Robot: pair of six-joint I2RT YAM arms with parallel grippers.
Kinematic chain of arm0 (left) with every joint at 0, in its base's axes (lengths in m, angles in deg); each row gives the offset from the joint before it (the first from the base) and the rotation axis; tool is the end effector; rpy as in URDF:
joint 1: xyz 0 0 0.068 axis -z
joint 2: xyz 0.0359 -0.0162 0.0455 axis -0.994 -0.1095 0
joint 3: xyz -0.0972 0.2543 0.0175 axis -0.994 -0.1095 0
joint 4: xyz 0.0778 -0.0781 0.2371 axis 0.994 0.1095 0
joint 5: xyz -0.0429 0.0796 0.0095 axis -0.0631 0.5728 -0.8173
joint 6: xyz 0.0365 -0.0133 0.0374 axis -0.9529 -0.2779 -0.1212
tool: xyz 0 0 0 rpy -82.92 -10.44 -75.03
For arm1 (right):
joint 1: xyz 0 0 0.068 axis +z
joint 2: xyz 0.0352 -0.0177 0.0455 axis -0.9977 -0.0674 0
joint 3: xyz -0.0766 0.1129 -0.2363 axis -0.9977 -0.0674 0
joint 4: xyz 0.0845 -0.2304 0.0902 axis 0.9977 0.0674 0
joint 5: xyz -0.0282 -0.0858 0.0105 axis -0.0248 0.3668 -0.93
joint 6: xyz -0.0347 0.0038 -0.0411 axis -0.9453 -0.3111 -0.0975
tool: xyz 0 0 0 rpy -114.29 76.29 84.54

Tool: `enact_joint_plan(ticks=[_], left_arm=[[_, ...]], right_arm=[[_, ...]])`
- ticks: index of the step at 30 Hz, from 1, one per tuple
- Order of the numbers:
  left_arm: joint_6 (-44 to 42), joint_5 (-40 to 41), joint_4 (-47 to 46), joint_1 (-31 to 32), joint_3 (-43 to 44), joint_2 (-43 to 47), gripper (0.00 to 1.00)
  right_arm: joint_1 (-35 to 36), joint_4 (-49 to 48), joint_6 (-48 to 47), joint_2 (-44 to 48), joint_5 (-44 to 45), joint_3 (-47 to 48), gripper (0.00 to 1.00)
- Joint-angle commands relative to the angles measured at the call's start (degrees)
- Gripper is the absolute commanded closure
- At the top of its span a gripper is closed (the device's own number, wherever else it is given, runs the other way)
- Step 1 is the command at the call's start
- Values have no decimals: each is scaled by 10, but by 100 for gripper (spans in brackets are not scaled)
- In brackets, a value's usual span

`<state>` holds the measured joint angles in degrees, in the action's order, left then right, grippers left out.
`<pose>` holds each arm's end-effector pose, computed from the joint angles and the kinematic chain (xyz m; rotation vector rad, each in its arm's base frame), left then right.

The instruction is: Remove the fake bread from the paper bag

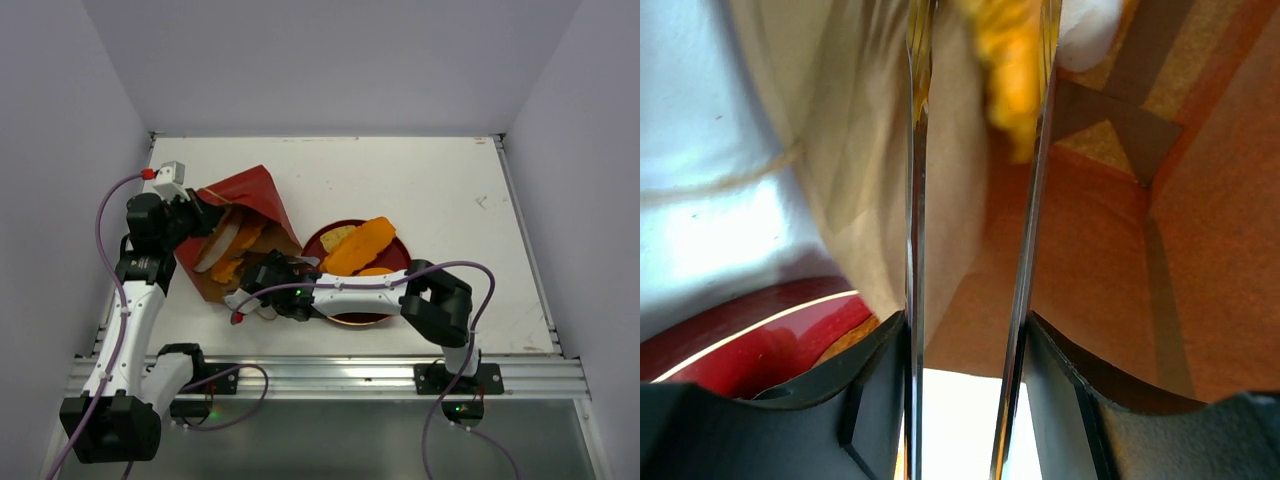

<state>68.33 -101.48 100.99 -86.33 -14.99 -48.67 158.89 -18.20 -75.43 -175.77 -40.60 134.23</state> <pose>0.2107 -0.0047 0.3147 -0.1577 1.9320 -0.6378 0.1464 0.4043 0.1961 -2.0204 1.0432 -0.6430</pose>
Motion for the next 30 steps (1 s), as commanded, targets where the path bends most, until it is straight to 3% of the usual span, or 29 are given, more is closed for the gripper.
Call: enact_joint_plan(ticks=[1, 21, 27, 30], left_arm=[[7, -14, -12, -4, -5, 11, 100], [10, -20, -8, -4, -7, 17, 100], [10, -21, -8, -4, -7, 17, 100], [8, -20, -8, -4, -6, 14, 100]], right_arm=[[2, -41, 1, 0, 23, 32, 50], [-2, -38, 10, -52, 40, 59, 55], [-10, -4, 41, -44, 31, 78, 90], [-13, 20, 58, -27, 14, 79, 100]])
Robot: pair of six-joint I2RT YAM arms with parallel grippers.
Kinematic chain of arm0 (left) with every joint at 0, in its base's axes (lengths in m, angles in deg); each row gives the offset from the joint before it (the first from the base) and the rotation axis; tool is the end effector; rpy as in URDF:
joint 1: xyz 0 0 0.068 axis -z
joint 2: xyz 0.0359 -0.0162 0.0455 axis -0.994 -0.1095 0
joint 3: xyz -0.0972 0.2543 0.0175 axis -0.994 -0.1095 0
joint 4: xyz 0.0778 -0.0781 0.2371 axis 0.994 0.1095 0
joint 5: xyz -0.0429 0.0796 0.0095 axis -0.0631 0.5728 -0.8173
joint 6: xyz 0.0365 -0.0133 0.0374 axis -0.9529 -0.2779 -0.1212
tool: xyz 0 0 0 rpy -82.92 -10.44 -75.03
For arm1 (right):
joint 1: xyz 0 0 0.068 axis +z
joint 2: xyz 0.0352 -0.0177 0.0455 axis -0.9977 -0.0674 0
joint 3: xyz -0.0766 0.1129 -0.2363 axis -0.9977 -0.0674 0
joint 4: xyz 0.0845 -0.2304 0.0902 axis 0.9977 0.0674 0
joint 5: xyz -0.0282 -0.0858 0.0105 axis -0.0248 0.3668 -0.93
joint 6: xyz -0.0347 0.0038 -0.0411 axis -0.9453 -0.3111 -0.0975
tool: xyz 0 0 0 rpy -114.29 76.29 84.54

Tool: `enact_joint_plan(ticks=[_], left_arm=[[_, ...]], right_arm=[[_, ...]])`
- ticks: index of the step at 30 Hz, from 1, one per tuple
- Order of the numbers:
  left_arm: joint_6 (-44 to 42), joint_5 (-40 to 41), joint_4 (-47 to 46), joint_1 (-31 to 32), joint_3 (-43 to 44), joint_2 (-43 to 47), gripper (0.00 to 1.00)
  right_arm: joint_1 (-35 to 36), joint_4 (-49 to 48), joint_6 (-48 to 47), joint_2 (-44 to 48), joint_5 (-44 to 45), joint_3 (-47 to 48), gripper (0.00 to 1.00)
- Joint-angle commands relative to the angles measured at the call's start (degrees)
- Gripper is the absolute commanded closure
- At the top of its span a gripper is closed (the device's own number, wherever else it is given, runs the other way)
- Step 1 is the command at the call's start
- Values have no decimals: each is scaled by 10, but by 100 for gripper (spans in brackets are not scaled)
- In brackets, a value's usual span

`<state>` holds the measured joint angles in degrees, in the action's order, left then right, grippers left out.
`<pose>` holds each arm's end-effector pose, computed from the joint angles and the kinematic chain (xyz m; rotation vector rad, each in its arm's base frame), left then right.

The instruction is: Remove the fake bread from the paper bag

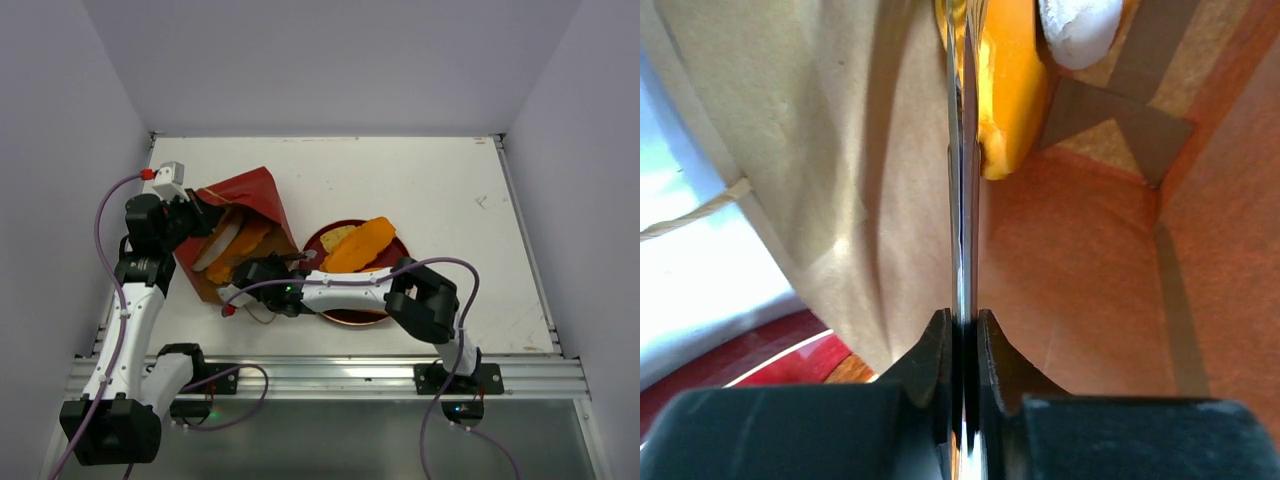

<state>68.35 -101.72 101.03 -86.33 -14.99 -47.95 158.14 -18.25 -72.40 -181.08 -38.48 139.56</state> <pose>0.2080 -0.0049 0.3170 -0.1507 1.9211 -0.6410 0.1595 0.4227 0.1865 -1.9614 1.1182 -0.6638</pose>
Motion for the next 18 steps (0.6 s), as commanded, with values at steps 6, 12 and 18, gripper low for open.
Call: enact_joint_plan(ticks=[6, 12, 18], left_arm=[[8, -4, -14, -4, -11, 6, 100], [8, 7, -19, -4, -8, -5, 100], [9, 12, -19, -4, -6, -9, 100]], right_arm=[[-7, 63, 62, 96, -66, 1, 100], [-10, 100, 78, 176, -129, -36, 100], [-12, 131, 81, 235, -166, -71, 100]])
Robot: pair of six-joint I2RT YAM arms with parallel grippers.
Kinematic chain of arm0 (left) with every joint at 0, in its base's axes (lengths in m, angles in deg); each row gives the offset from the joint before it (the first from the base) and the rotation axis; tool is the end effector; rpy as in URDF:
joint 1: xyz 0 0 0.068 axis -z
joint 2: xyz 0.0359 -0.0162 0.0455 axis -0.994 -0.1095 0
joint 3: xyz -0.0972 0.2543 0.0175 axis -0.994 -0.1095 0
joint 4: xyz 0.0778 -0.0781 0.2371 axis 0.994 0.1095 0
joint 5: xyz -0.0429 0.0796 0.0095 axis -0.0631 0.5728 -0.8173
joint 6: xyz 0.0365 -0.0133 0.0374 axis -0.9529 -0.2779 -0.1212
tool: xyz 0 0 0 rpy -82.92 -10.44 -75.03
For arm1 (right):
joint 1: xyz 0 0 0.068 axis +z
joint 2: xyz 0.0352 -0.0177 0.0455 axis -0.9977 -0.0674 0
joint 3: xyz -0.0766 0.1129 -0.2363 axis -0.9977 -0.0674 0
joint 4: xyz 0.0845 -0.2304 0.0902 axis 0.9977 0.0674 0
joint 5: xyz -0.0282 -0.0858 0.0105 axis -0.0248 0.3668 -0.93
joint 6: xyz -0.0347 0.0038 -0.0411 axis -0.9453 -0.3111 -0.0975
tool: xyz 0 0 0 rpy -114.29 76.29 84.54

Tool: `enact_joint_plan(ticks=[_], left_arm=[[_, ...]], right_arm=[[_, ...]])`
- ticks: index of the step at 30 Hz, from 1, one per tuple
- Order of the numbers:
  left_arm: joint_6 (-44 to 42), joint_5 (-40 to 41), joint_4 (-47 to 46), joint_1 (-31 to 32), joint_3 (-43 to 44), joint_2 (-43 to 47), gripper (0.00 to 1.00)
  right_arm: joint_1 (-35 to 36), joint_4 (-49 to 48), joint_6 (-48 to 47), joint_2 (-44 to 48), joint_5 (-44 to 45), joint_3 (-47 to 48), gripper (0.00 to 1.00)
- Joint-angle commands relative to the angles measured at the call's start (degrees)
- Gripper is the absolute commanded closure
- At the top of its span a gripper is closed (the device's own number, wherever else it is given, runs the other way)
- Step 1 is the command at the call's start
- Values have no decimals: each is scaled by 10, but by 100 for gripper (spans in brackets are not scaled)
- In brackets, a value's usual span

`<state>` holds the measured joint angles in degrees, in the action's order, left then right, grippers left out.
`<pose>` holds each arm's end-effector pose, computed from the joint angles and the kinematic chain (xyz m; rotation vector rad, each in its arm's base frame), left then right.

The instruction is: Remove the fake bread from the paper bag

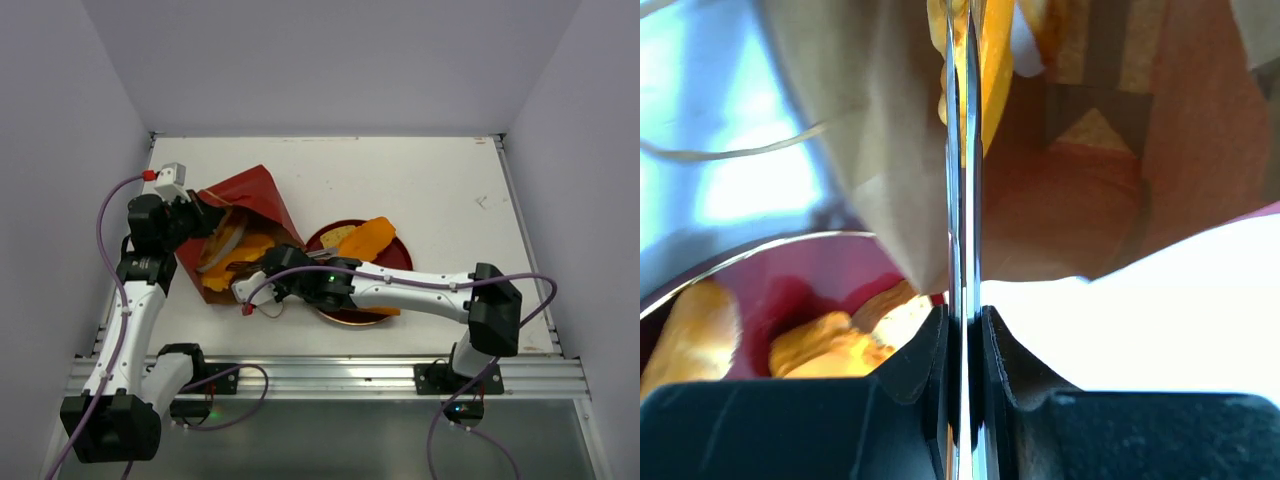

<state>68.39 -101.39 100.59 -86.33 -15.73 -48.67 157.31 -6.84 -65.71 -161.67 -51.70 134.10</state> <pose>0.2108 -0.0046 0.3109 -0.1621 1.9376 -0.6374 0.1381 0.3619 0.2740 -1.9410 1.1590 -0.3336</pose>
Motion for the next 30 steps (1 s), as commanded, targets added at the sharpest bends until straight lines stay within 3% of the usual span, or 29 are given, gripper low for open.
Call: enact_joint_plan(ticks=[1, 11, 18, 30], left_arm=[[9, 11, -15, -4, 1, -2, 100], [5, 26, -4, -5, 22, -10, 100], [-5, 39, 11, -5, 26, -10, 100], [-5, 42, 12, -5, 15, -8, 100]], right_arm=[[-4, 26, 16, 49, -48, -25, 100], [-21, 133, 37, 187, -173, -54, 100], [-102, 230, 61, 295, -273, -17, 100], [-242, 242, 47, 475, -108, -146, 100]])
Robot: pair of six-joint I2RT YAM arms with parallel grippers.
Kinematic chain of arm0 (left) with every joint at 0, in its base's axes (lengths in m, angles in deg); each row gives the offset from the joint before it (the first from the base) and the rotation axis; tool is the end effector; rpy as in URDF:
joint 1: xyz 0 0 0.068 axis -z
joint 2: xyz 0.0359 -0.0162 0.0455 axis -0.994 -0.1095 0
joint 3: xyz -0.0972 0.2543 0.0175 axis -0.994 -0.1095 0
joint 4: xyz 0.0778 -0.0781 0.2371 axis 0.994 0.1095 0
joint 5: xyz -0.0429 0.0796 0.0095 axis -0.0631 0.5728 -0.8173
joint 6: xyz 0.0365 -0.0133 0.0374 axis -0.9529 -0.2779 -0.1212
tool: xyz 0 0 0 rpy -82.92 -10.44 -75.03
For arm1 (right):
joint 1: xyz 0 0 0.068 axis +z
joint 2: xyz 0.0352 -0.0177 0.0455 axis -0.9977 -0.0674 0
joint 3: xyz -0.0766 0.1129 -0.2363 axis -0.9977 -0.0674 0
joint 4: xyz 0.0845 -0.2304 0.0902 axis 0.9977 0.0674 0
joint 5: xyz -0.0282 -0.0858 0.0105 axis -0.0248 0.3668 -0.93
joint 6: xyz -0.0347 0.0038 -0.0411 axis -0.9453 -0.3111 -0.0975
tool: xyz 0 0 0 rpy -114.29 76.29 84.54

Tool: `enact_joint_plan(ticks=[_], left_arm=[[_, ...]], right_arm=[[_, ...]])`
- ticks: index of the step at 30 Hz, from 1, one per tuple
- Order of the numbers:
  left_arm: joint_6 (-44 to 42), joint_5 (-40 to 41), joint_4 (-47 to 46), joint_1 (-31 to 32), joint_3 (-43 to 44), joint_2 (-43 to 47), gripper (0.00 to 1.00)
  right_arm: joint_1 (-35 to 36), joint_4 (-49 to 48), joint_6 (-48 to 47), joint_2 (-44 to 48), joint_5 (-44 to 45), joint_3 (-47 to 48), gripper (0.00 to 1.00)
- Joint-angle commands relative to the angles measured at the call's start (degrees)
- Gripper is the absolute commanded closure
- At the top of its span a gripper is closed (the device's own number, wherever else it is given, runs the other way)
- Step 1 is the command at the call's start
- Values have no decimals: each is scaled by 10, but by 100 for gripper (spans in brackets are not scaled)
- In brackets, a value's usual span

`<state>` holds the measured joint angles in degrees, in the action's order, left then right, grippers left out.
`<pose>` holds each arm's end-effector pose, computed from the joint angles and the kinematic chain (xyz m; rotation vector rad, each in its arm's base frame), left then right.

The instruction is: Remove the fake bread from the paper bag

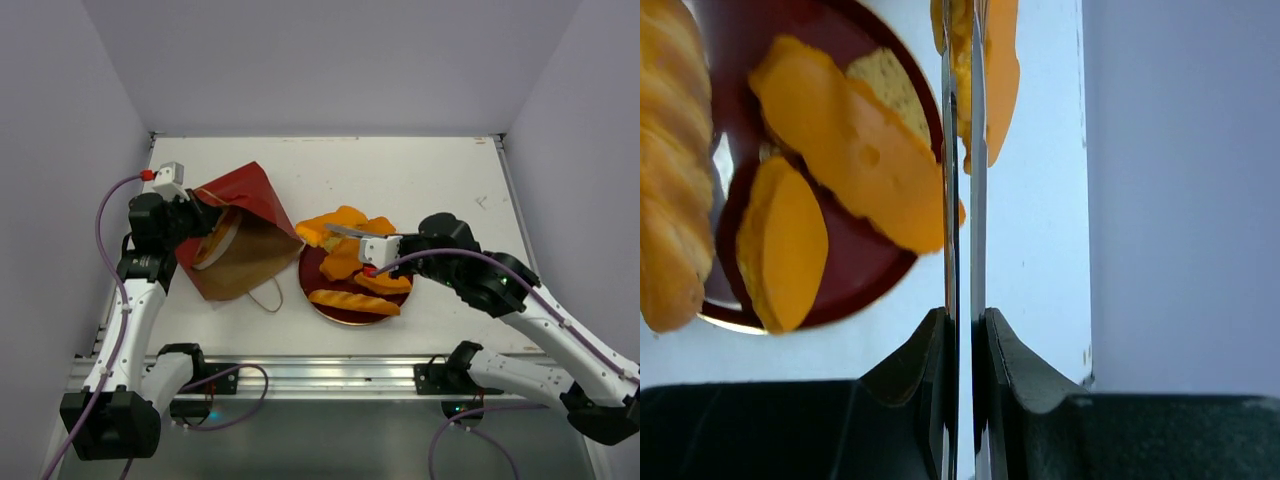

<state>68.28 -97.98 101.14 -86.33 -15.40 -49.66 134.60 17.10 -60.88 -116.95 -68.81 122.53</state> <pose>0.2146 -0.0025 0.3083 -0.2085 1.9532 -0.5801 0.1222 0.1324 0.3786 -1.6200 1.4116 -0.1504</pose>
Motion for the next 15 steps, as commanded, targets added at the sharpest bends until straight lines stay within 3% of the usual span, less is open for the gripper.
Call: enact_joint_plan(ticks=[1, 15], left_arm=[[-5, 9, 8, -5, 10, 3, 100], [-3, -5, 5, -5, 6, 12, 100]], right_arm=[[-22, 3, -4, 36, 87, -39, 100], [-29, -89, -26, 16, 194, -174, 97]])
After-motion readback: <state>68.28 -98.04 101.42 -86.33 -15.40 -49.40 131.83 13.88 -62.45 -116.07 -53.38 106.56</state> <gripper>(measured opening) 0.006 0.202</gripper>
